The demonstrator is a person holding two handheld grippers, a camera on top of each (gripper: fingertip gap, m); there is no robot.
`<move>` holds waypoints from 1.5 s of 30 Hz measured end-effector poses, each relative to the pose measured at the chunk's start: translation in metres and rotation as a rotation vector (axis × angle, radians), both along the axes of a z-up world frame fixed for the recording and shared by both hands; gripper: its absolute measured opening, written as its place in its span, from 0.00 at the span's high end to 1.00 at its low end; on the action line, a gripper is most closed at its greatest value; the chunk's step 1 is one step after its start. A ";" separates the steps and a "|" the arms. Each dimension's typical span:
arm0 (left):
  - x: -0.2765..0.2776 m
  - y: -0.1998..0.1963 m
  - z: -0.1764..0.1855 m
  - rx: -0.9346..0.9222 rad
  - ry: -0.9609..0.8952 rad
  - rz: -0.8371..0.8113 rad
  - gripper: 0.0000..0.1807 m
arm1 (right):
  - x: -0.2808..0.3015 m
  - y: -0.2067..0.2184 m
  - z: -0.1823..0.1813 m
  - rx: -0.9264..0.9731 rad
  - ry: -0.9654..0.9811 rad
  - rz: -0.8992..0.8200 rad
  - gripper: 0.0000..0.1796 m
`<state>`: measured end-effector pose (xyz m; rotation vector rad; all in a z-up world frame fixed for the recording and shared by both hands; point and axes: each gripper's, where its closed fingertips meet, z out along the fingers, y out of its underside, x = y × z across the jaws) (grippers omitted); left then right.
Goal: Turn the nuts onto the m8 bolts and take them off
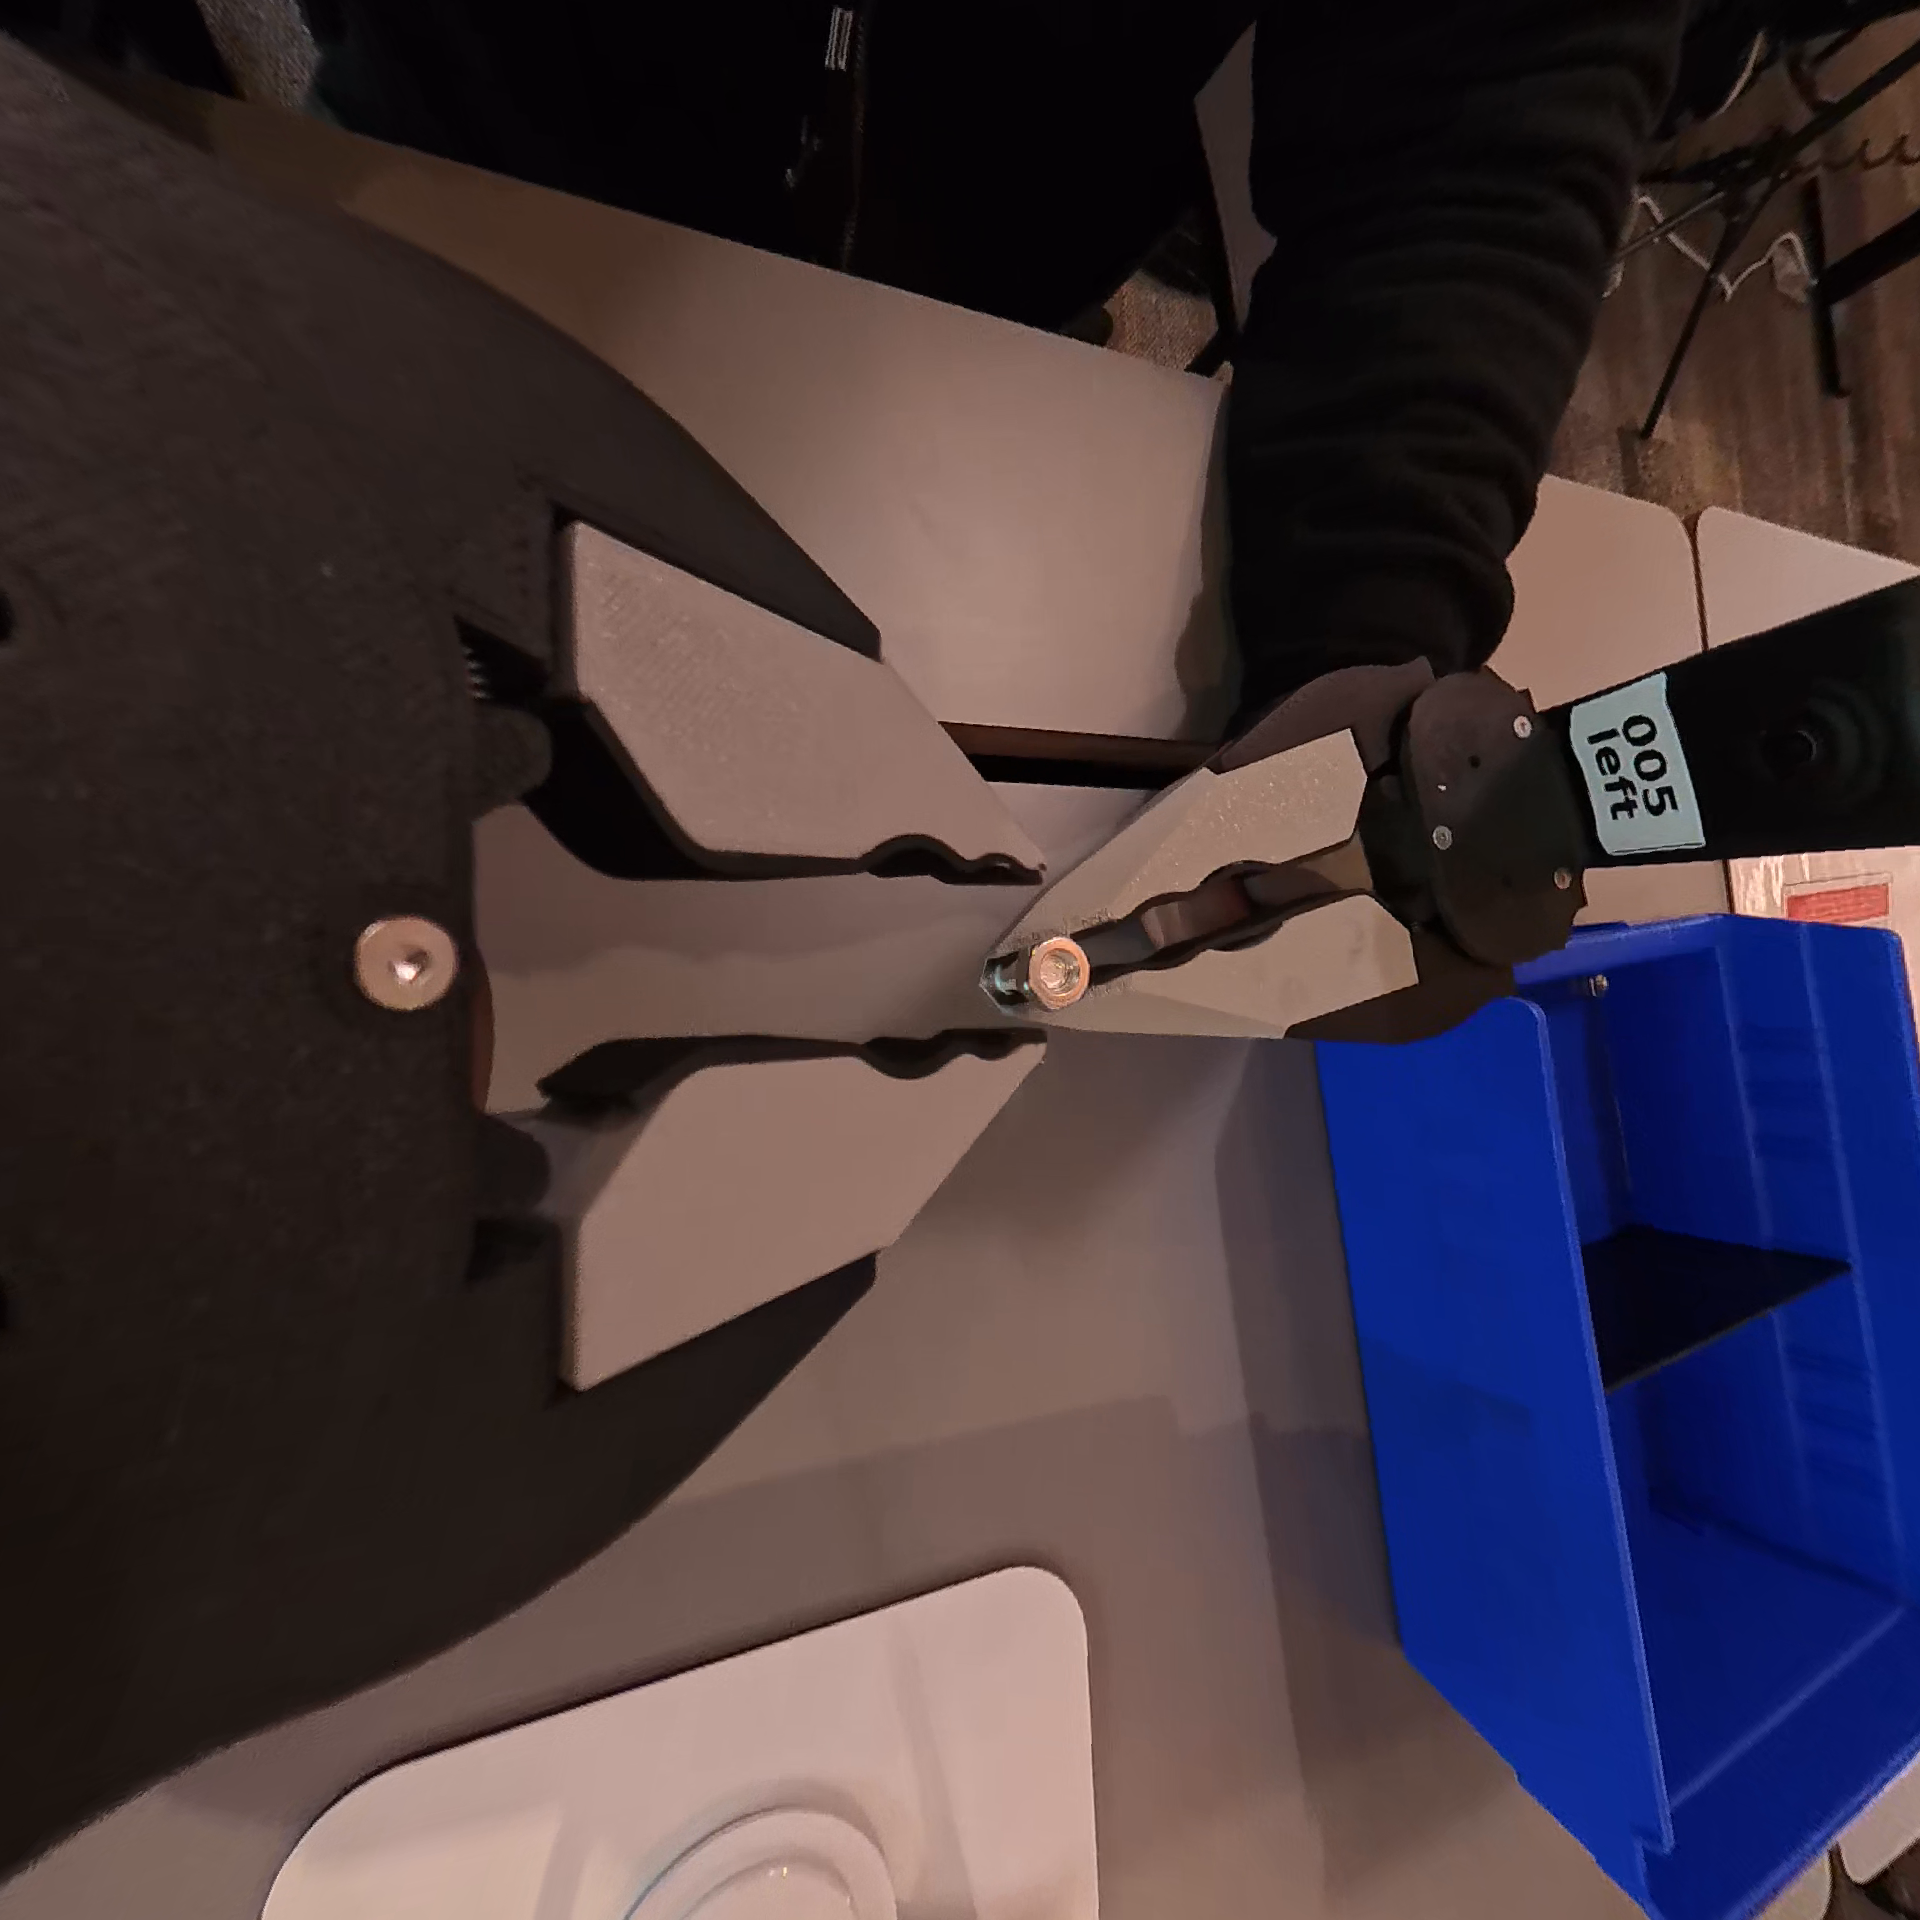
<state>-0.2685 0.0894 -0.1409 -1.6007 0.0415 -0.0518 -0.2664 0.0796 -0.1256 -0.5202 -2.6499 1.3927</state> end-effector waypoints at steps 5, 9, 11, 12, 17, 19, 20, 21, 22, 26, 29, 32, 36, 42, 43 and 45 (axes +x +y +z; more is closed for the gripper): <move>-0.002 0.000 0.000 -0.001 -0.001 0.011 0.97 | 0.013 -0.001 -0.008 0.039 -0.030 0.068 0.93; -0.002 0.000 0.000 -0.002 -0.001 0.007 0.97 | 0.010 0.000 -0.001 0.021 -0.012 0.044 0.91; -0.001 0.000 0.000 -0.003 0.000 0.006 0.97 | 0.003 0.001 0.002 0.000 -0.004 0.011 0.90; -0.001 0.000 -0.001 -0.004 0.001 0.003 0.97 | 0.000 0.001 0.003 -0.007 0.002 -0.004 0.88; -0.002 0.000 0.000 -0.002 0.002 0.012 0.97 | 0.006 -0.002 -0.002 0.005 -0.013 0.031 0.87; -0.003 -0.001 0.000 -0.001 0.002 0.018 0.97 | 0.014 -0.001 -0.005 0.029 -0.029 0.070 0.94; -0.003 -0.001 0.000 -0.002 -0.001 0.016 0.97 | 0.017 -0.001 -0.005 0.029 -0.032 0.085 0.94; -0.002 -0.001 -0.001 -0.004 -0.003 0.011 0.97 | 0.016 -0.001 -0.003 0.025 -0.019 0.078 0.93; -0.003 0.000 0.000 -0.001 -0.001 0.014 0.97 | 0.012 0.000 0.000 0.018 -0.005 0.057 0.92; -0.002 0.000 -0.001 -0.003 0.000 0.009 0.97 | 0.000 0.001 0.003 -0.017 -0.004 -0.003 0.89; -0.002 -0.001 0.000 -0.001 -0.003 0.012 0.97 | 0.002 -0.002 -0.004 0.006 -0.016 0.013 0.87; -0.003 -0.001 0.000 -0.001 -0.003 0.017 0.97 | 0.014 -0.002 -0.007 0.032 -0.037 0.074 0.94; -0.003 -0.001 0.000 -0.001 -0.002 0.013 0.97 | 0.010 0.000 0.001 0.011 -0.009 0.047 0.91; -0.002 -0.001 0.000 -0.001 -0.002 0.013 0.97 | 0.001 0.000 -0.004 0.005 -0.021 0.005 0.89; -0.003 -0.001 0.000 -0.001 -0.002 0.014 0.97 | 0.006 -0.002 -0.006 0.012 -0.031 0.028 0.89; -0.005 -0.001 0.000 0.001 -0.002 0.024 0.97 | 0.020 -0.006 -0.006 0.020 -0.050 0.105 0.96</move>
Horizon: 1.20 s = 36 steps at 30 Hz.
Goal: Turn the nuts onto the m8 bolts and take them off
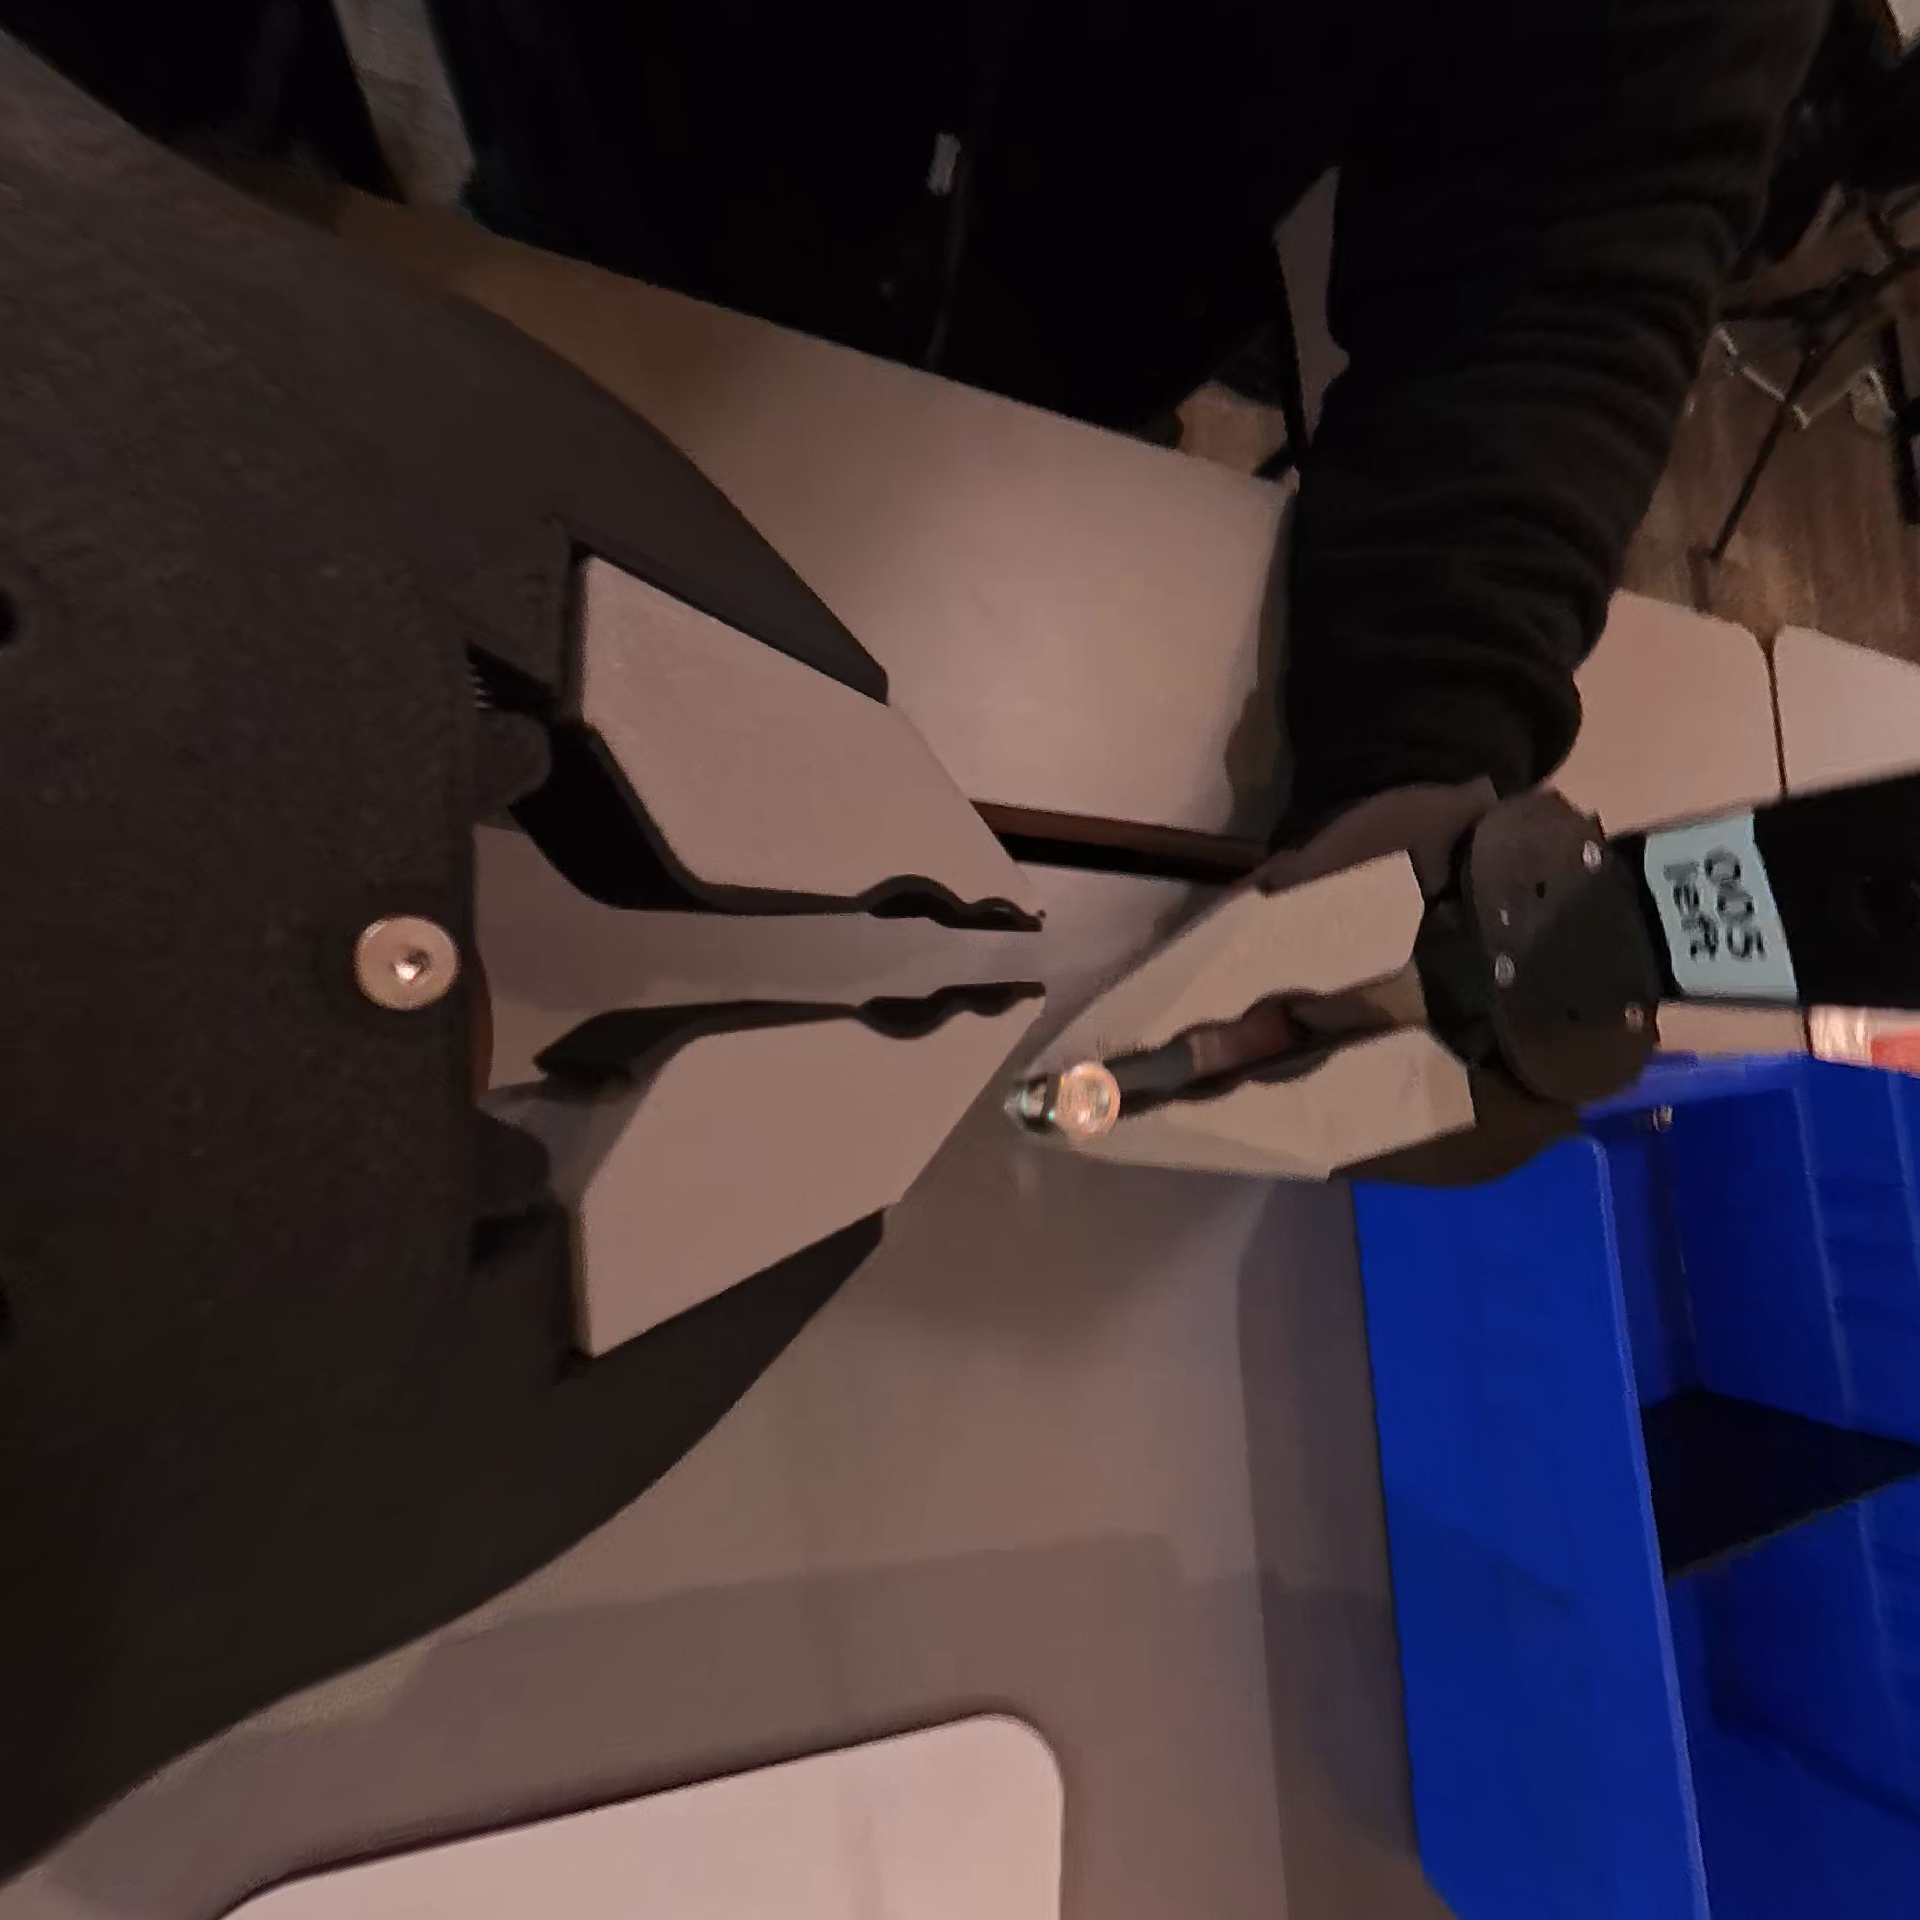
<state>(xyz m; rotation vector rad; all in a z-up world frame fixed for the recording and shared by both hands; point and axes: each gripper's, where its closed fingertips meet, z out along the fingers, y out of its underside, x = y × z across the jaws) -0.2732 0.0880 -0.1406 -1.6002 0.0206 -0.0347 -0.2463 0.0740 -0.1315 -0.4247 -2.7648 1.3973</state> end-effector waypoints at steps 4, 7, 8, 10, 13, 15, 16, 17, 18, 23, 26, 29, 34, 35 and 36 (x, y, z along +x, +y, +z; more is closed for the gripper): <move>0.001 0.001 -0.001 -0.003 -0.002 -0.008 0.97 | -0.005 0.001 0.007 -0.014 0.038 -0.029 0.94; 0.002 0.001 -0.001 -0.003 0.000 -0.010 0.97 | -0.018 0.008 0.006 -0.017 0.039 -0.099 0.93; 0.002 0.001 -0.001 -0.003 -0.002 -0.013 0.97 | -0.024 0.010 0.005 -0.009 0.047 -0.133 0.92; 0.002 0.001 -0.001 -0.004 -0.002 -0.013 0.97 | -0.028 0.008 0.005 -0.021 0.052 -0.146 0.88; 0.002 0.001 -0.002 -0.009 0.003 -0.007 0.97 | -0.017 0.003 0.003 -0.020 0.026 -0.091 0.89; 0.000 0.000 0.000 0.001 -0.001 -0.001 0.98 | -0.005 0.004 0.000 0.000 -0.003 -0.031 0.96; 0.000 0.000 0.001 0.003 -0.004 -0.001 0.98 | 0.002 0.004 0.001 -0.004 -0.016 -0.002 0.95; 0.000 0.000 0.000 0.001 -0.006 -0.004 0.97 | 0.003 0.004 0.002 -0.005 -0.008 0.002 0.95; 0.000 0.000 0.000 0.001 -0.006 -0.001 0.97 | -0.001 0.005 0.004 -0.004 0.012 -0.021 0.93; 0.002 0.001 -0.001 -0.003 0.002 -0.008 0.97 | -0.023 0.007 0.006 -0.042 0.018 -0.128 0.90; 0.000 0.000 0.000 -0.002 0.001 0.000 0.97 | -0.017 0.003 -0.002 -0.019 -0.008 -0.090 0.90; -0.002 -0.001 0.000 0.002 -0.004 0.005 0.97 | 0.005 -0.004 0.001 -0.035 -0.033 0.026 0.96; 0.002 0.001 -0.001 -0.004 0.000 -0.011 0.97 | -0.021 0.007 0.006 -0.051 0.004 -0.121 0.92; 0.002 0.001 -0.001 -0.003 0.001 -0.010 0.97 | -0.027 0.010 0.004 -0.044 0.007 -0.150 0.92; 0.003 0.001 -0.001 -0.003 0.000 -0.014 0.97 | -0.030 0.011 0.002 -0.041 0.009 -0.166 0.90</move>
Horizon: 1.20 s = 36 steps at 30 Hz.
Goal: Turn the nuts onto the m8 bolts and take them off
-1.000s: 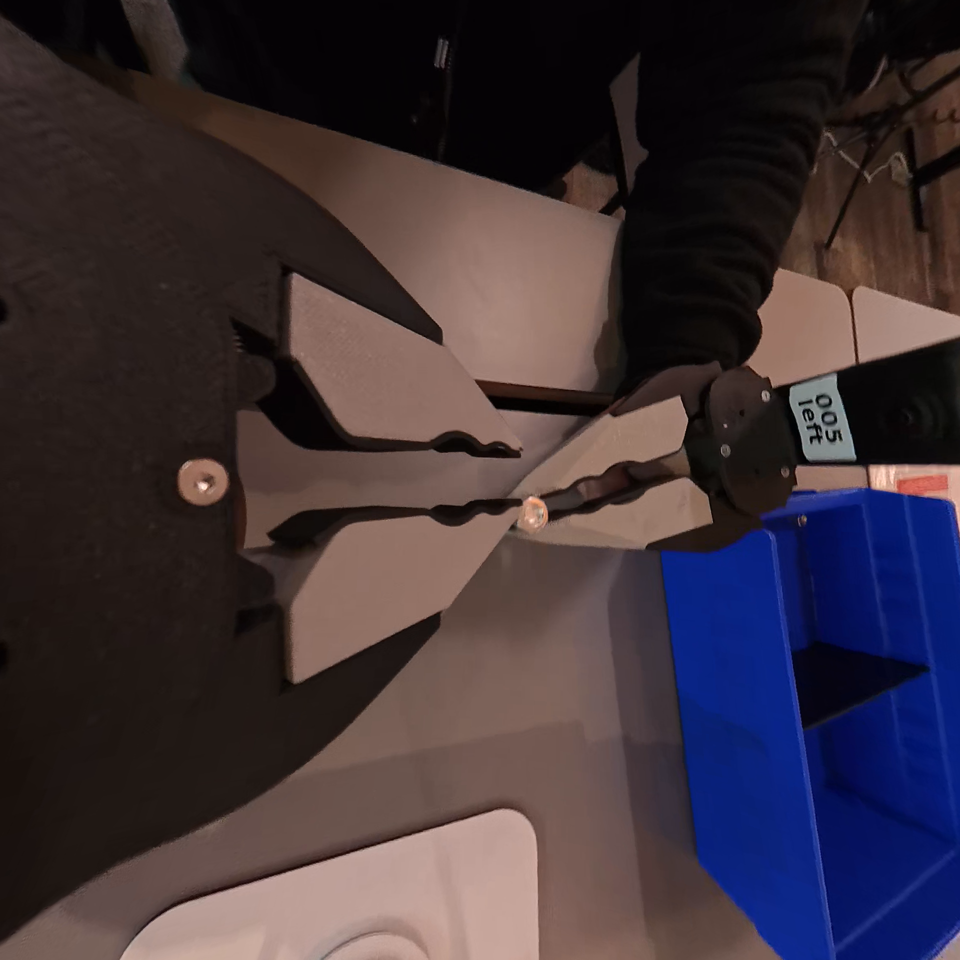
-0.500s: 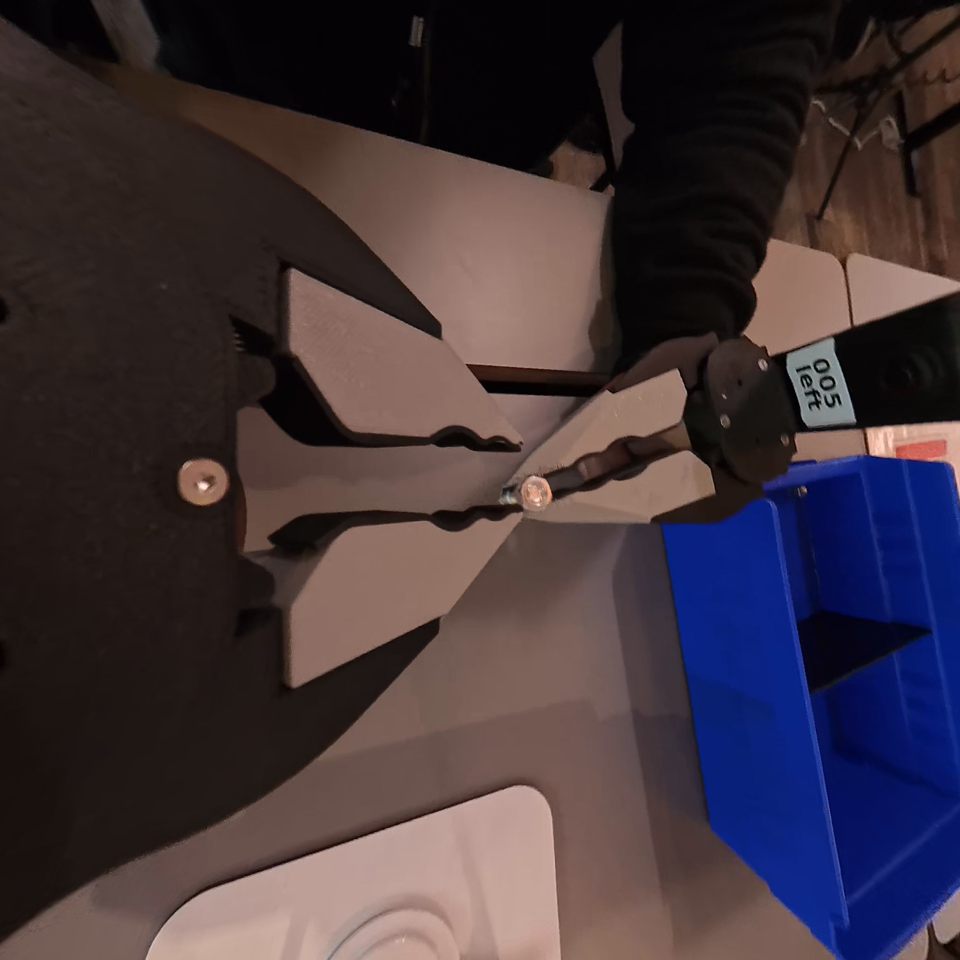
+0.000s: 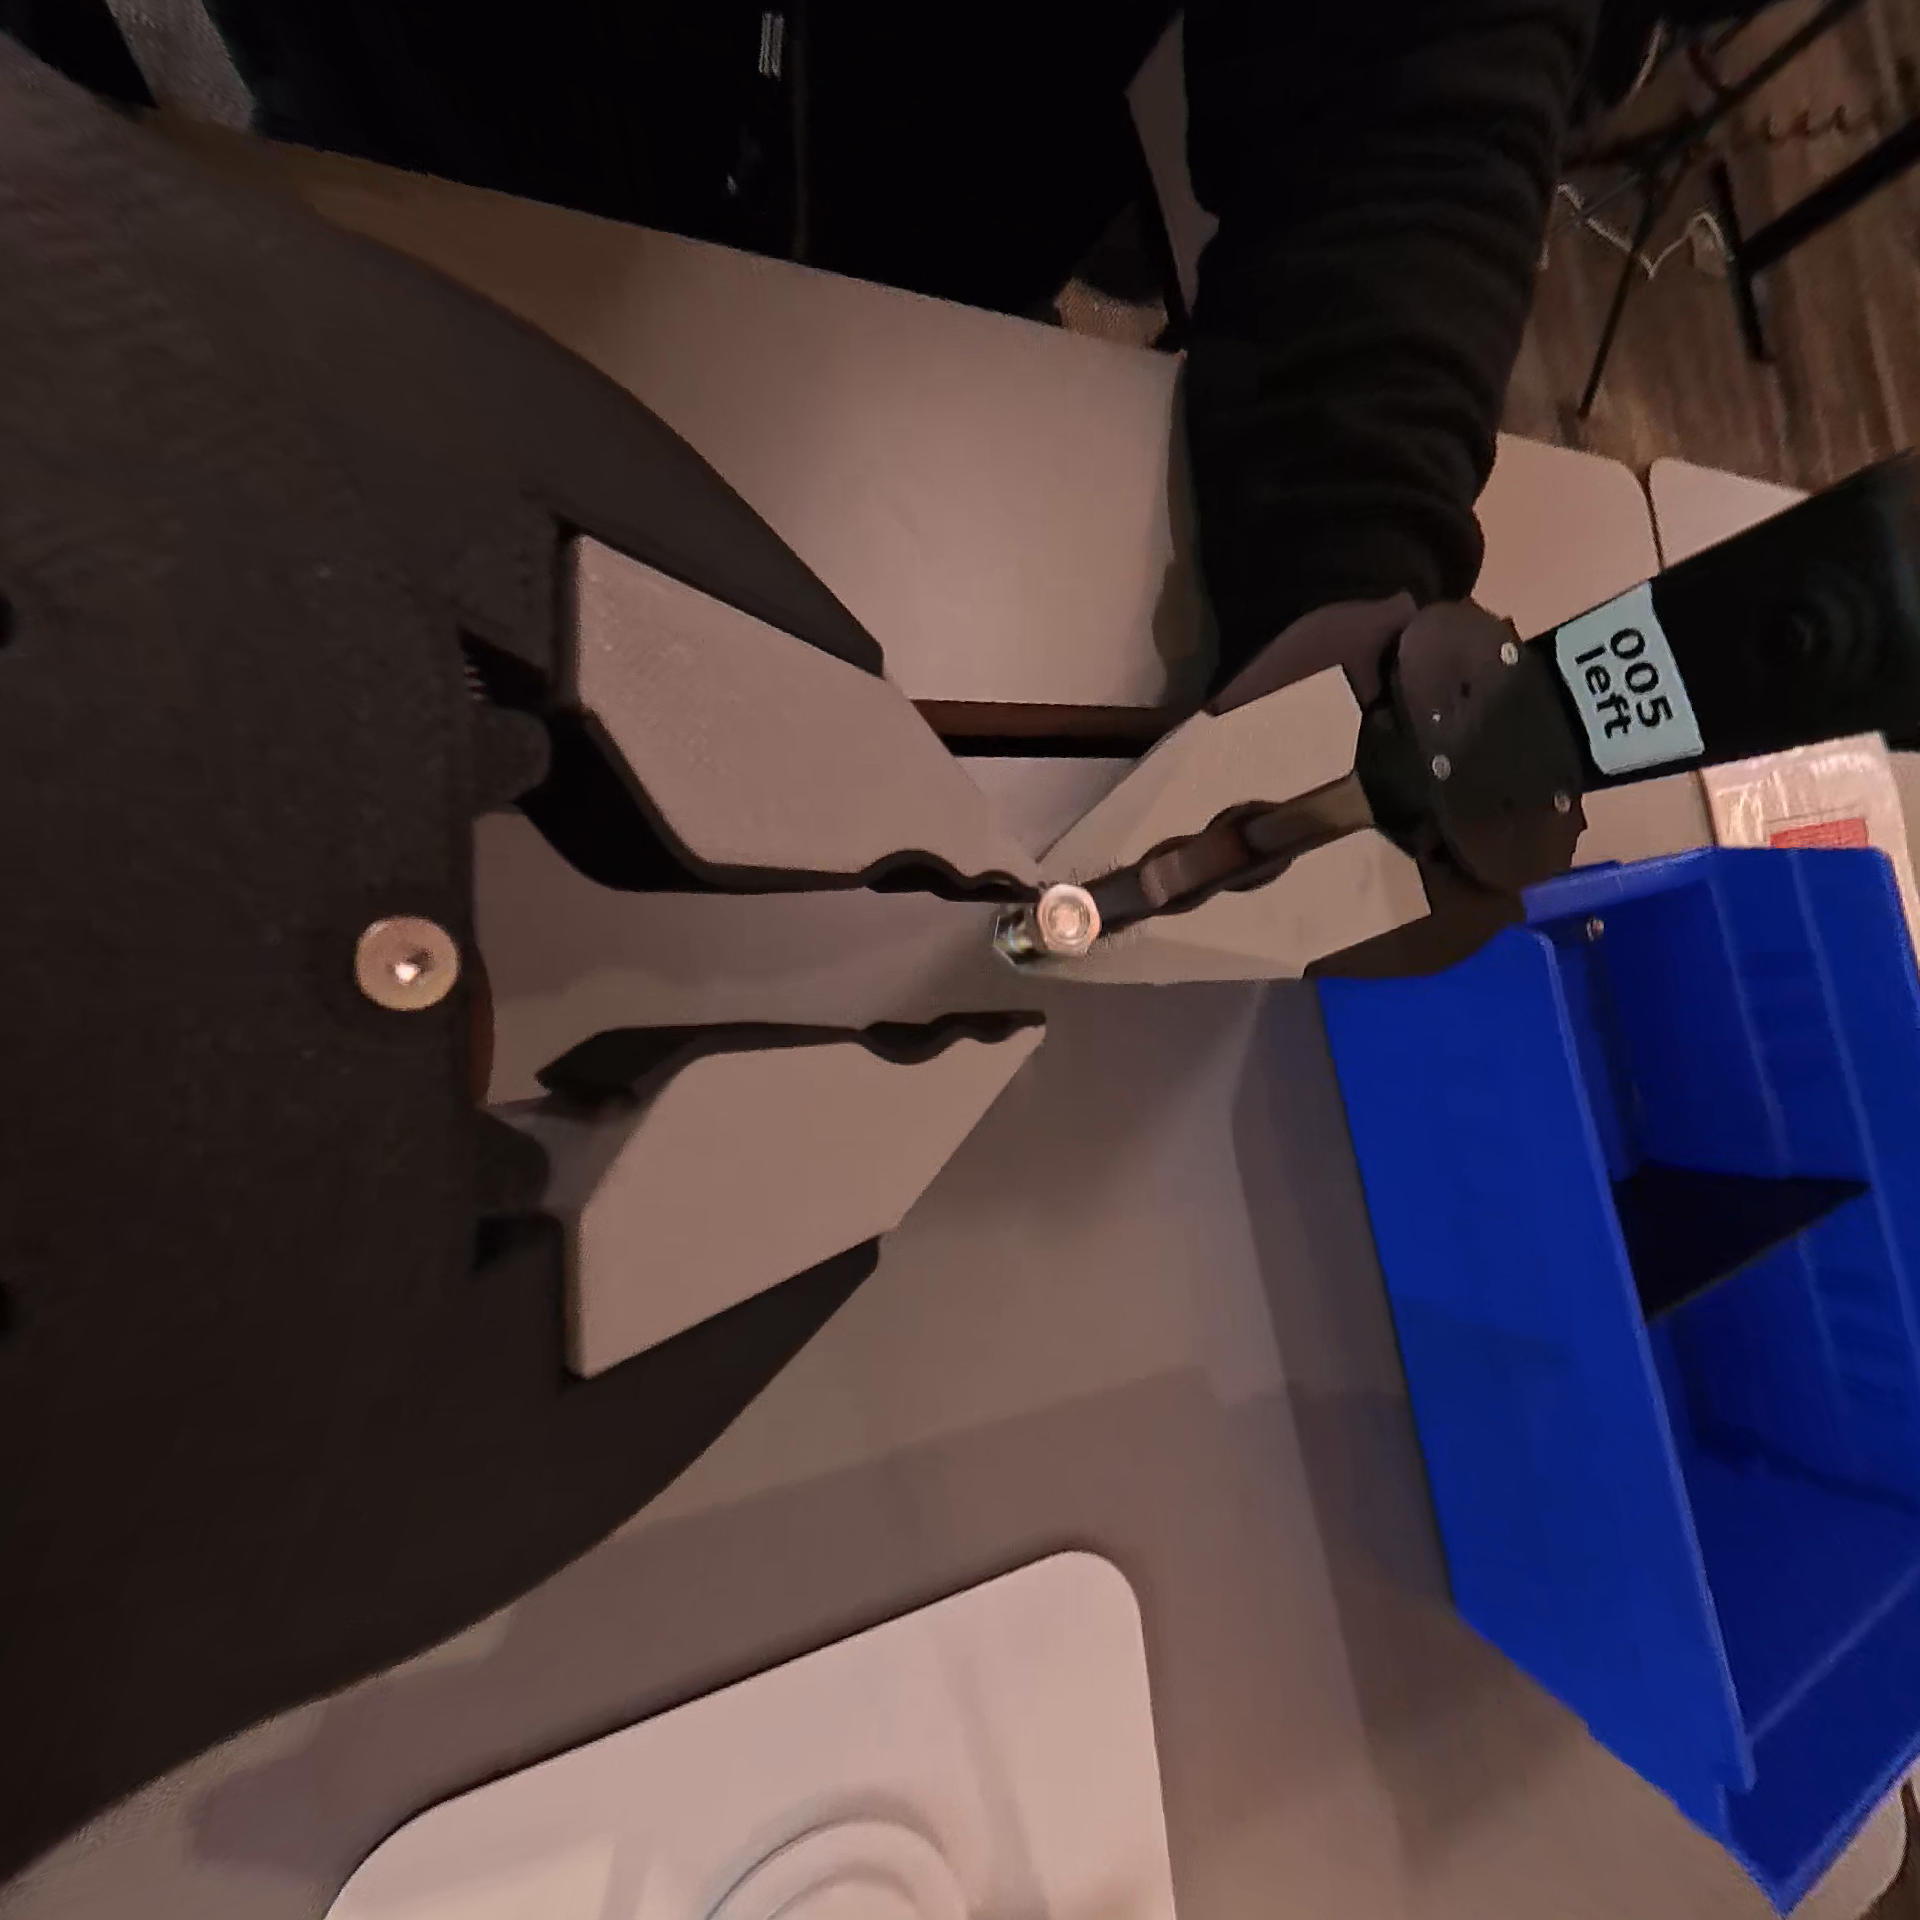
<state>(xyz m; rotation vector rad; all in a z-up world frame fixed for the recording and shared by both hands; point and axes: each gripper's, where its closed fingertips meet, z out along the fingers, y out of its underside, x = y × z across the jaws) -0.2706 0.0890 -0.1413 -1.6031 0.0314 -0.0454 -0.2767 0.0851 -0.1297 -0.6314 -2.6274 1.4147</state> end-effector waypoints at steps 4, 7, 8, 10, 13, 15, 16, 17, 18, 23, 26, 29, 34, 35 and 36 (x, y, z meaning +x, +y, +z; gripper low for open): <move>0.000 0.000 0.000 -0.001 0.007 0.001 0.97 | 0.014 -0.010 0.001 -0.025 -0.023 0.080 0.87; -0.002 -0.001 0.001 0.002 0.003 0.015 0.97 | 0.040 -0.009 0.003 -0.035 -0.094 0.196 0.94; -0.003 -0.001 0.001 0.003 -0.003 0.011 0.97 | 0.042 -0.008 0.003 -0.030 -0.097 0.200 0.93; -0.002 0.000 0.000 0.002 -0.003 0.008 0.97 | 0.023 -0.003 0.003 -0.001 -0.020 0.104 0.87; 0.000 0.000 0.000 -0.003 0.002 0.003 0.97 | 0.008 -0.002 0.004 -0.018 -0.016 0.030 0.87; -0.001 0.000 0.000 -0.001 0.002 0.008 0.97 | 0.009 -0.005 -0.001 -0.015 -0.029 0.042 0.87; -0.001 0.000 0.000 -0.002 0.000 0.008 0.97 | 0.013 -0.007 -0.003 -0.012 -0.042 0.069 0.88; -0.002 0.000 0.000 -0.002 0.002 0.011 0.97 | 0.019 -0.008 -0.003 -0.007 -0.050 0.097 0.90; -0.003 -0.001 0.000 -0.001 0.002 0.020 0.97 | 0.030 -0.010 -0.002 -0.014 -0.065 0.158 1.00; -0.001 0.000 0.000 -0.003 -0.001 0.003 0.97 | 0.015 -0.003 0.013 -0.052 -0.010 0.060 0.91; 0.000 0.000 0.000 -0.003 0.001 -0.001 0.97 | -0.002 0.005 0.005 -0.030 -0.015 -0.031 0.87; -0.001 0.000 0.000 -0.001 -0.003 0.006 0.97 | 0.006 -0.003 -0.003 -0.019 -0.049 0.023 0.87; -0.001 0.000 0.000 -0.002 -0.006 0.005 0.97 | 0.038 -0.012 0.005 -0.059 -0.078 0.193 0.95; -0.001 0.000 0.000 -0.003 -0.003 0.005 0.97 | 0.027 -0.009 0.007 -0.060 -0.051 0.131 0.92; 0.000 0.001 -0.001 -0.006 -0.001 0.001 0.97 | 0.017 -0.006 0.008 -0.062 -0.044 0.079 0.89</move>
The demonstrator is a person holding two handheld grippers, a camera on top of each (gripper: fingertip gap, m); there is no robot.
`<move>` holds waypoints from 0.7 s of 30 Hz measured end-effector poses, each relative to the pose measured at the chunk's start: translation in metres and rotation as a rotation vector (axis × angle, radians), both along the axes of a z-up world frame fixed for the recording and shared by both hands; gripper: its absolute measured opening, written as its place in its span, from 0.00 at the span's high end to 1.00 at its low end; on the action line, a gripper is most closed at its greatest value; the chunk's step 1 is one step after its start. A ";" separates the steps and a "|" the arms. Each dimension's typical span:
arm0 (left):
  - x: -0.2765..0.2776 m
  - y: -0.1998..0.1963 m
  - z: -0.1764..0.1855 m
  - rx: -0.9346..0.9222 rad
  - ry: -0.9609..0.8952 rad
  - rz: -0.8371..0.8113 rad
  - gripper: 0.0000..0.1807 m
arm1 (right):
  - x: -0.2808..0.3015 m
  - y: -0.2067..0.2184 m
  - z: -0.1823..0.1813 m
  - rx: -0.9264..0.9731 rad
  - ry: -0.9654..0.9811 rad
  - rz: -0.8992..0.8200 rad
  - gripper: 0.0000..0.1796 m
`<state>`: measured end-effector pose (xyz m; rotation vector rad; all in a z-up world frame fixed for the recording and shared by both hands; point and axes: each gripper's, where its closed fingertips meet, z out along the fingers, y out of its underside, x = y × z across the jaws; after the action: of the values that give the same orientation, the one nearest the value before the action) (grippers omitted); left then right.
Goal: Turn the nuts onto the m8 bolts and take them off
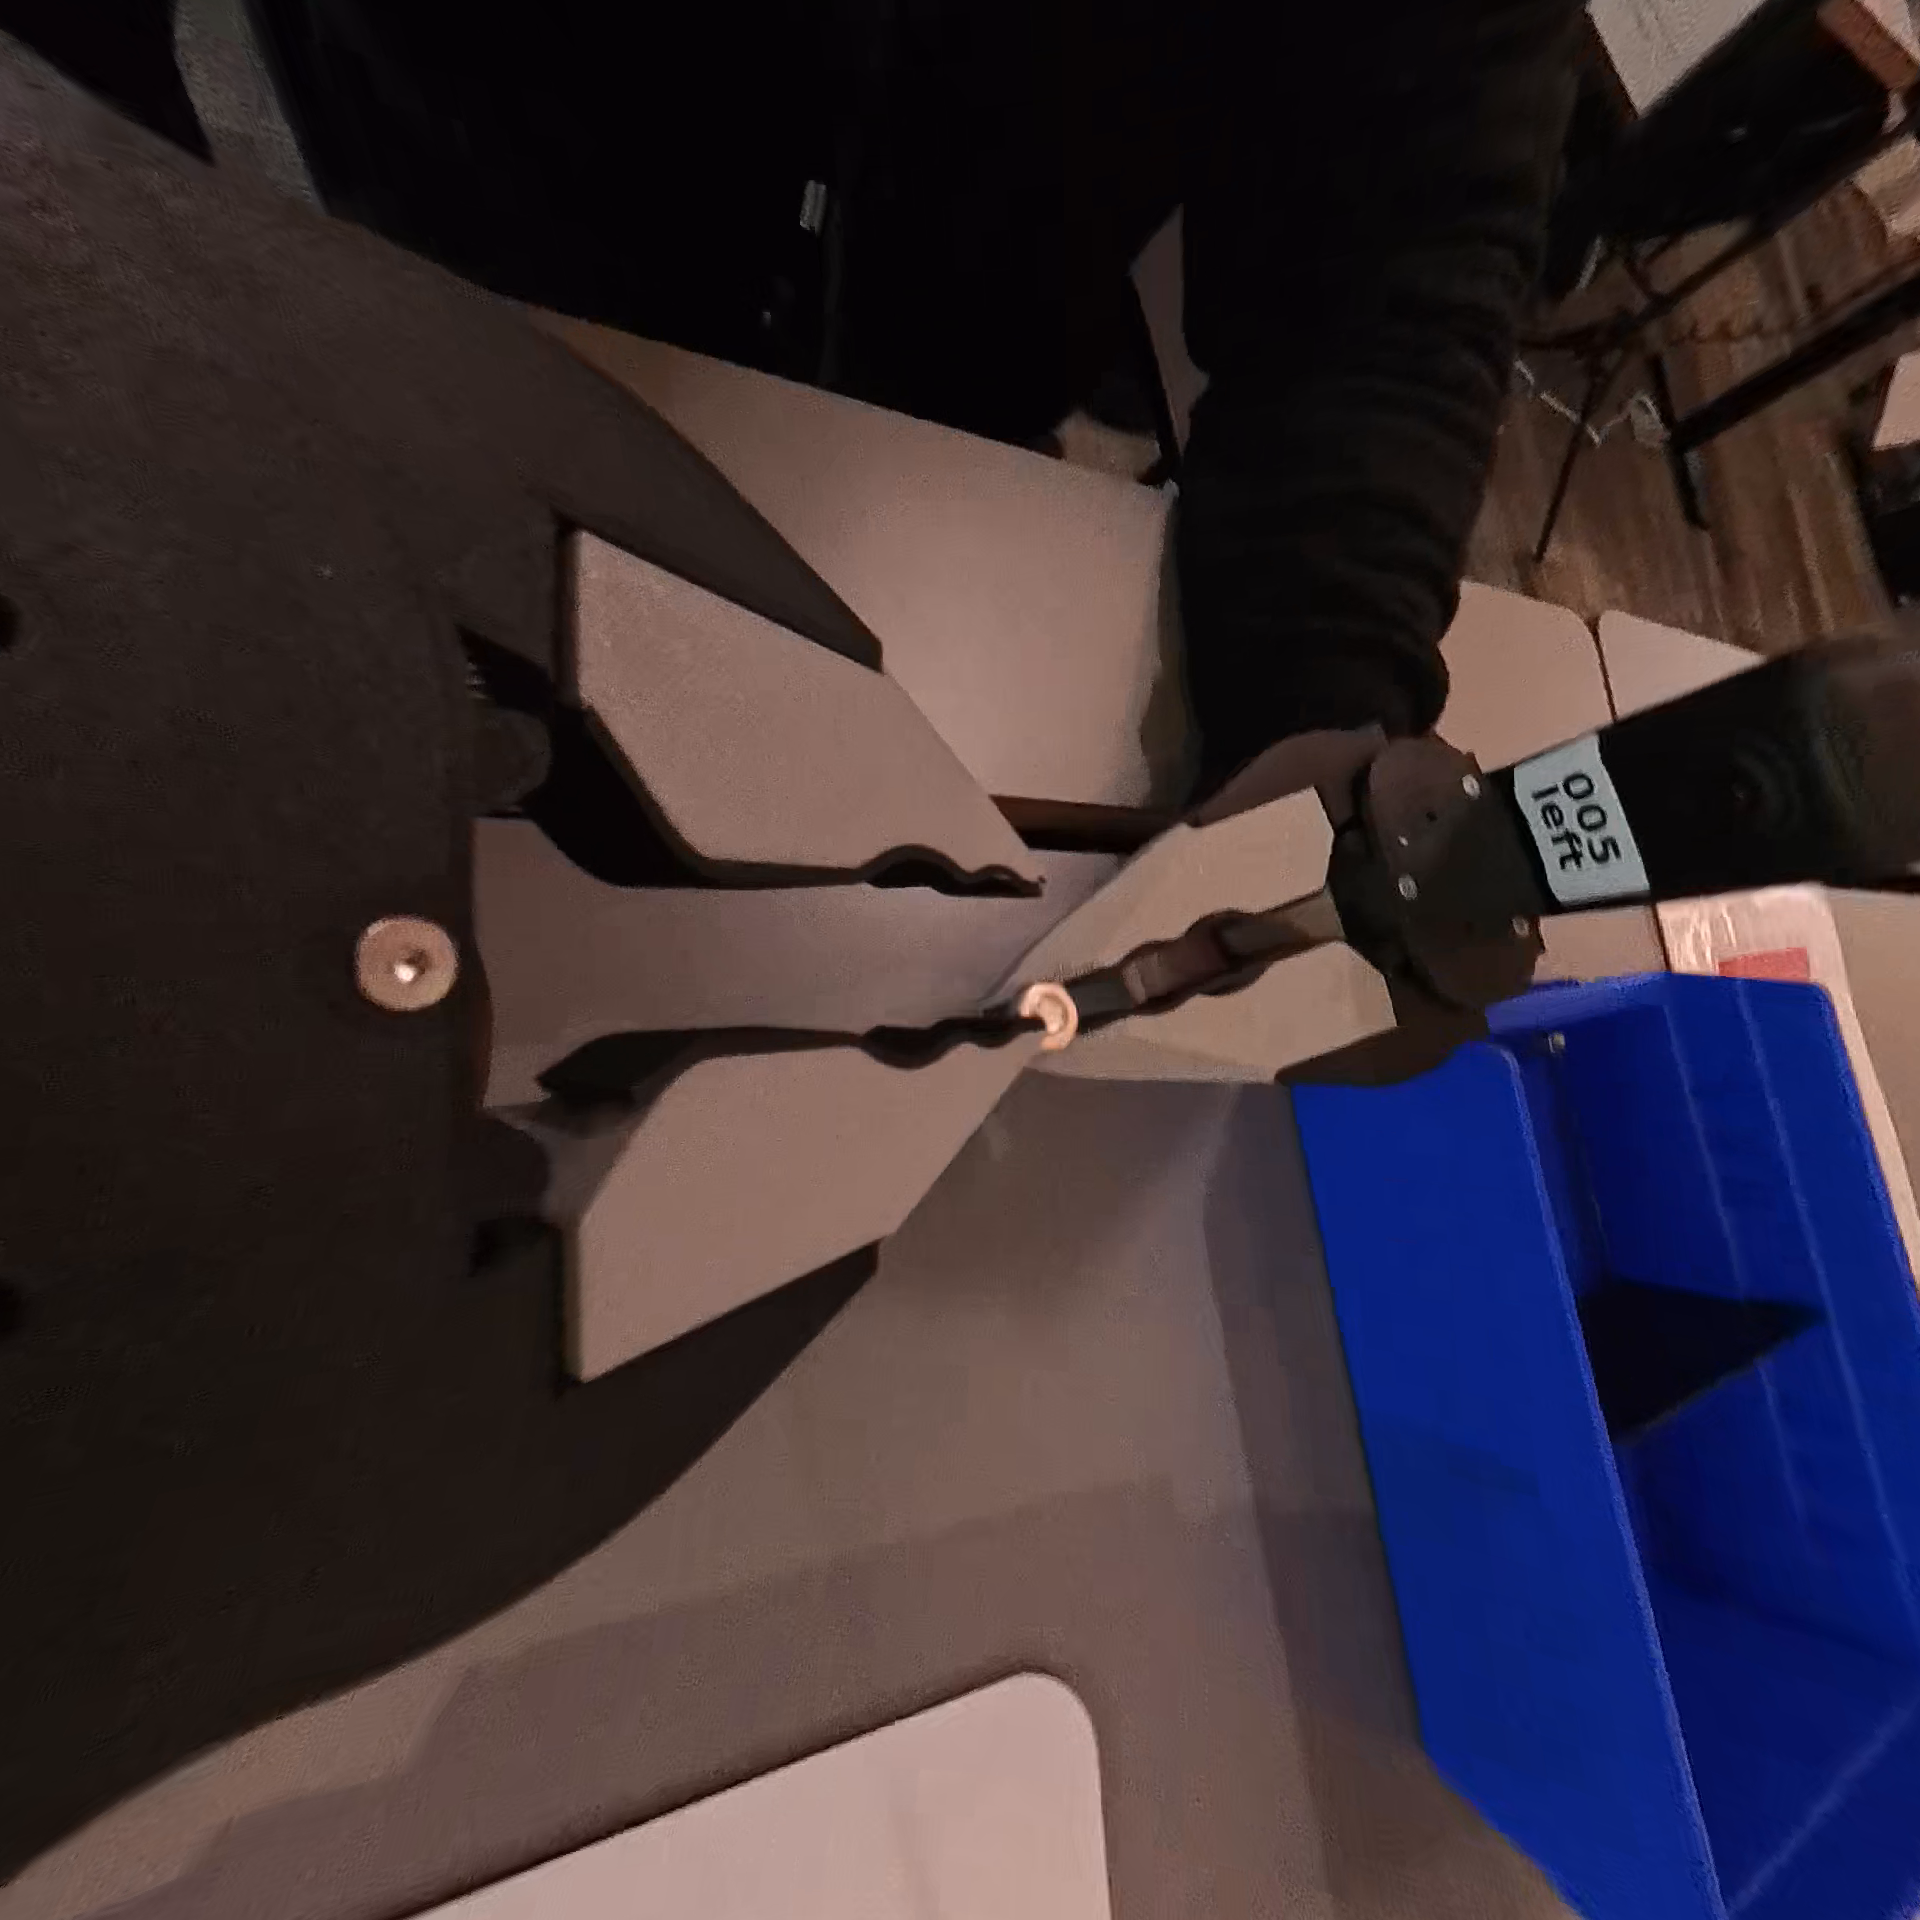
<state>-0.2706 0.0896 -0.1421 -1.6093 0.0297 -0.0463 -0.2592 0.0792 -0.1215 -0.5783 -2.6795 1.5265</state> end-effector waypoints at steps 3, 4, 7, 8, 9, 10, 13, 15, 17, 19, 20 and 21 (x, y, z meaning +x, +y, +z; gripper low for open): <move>0.000 0.000 0.000 0.001 -0.001 -0.001 0.97 | -0.018 0.008 -0.007 0.032 0.008 -0.095 0.86; 0.000 0.000 0.000 0.002 -0.002 0.001 0.97 | -0.018 0.007 -0.010 0.039 0.009 -0.092 0.87; -0.001 -0.001 0.000 0.001 0.001 0.004 0.97 | 0.004 -0.003 -0.011 0.030 -0.035 0.027 0.86; -0.002 -0.001 0.001 0.005 -0.001 0.011 0.97 | 0.015 -0.003 -0.010 0.031 -0.047 0.090 0.97; -0.002 -0.001 0.001 0.005 -0.007 0.008 0.97 | 0.025 -0.006 -0.004 -0.004 -0.057 0.146 0.98; -0.002 -0.001 0.001 0.004 -0.009 0.006 0.97 | 0.028 -0.007 0.001 -0.030 -0.051 0.157 0.96; 0.000 0.000 0.000 -0.002 -0.003 -0.001 0.97 | -0.001 0.002 0.005 -0.010 0.005 -0.009 0.90; 0.001 0.000 0.000 0.003 -0.005 -0.007 0.97 | -0.016 0.008 -0.001 0.011 0.020 -0.086 0.88; 0.003 0.000 0.001 0.005 -0.011 -0.018 0.97 | -0.016 0.003 -0.005 0.007 0.017 -0.064 0.87; 0.003 0.000 0.000 0.003 -0.011 -0.022 0.97 | -0.013 -0.002 -0.009 0.023 0.037 -0.034 0.88; 0.003 0.000 0.000 0.003 -0.011 -0.022 0.97 | -0.010 -0.003 -0.011 0.037 0.039 -0.014 0.90; 0.004 0.000 0.000 0.004 -0.013 -0.025 0.97 | -0.007 -0.003 -0.012 0.046 0.040 0.000 0.91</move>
<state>-0.2666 0.0898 -0.1416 -1.6044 0.0399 -0.0758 -0.2666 0.0758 -0.1340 -0.5397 -2.6772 1.4562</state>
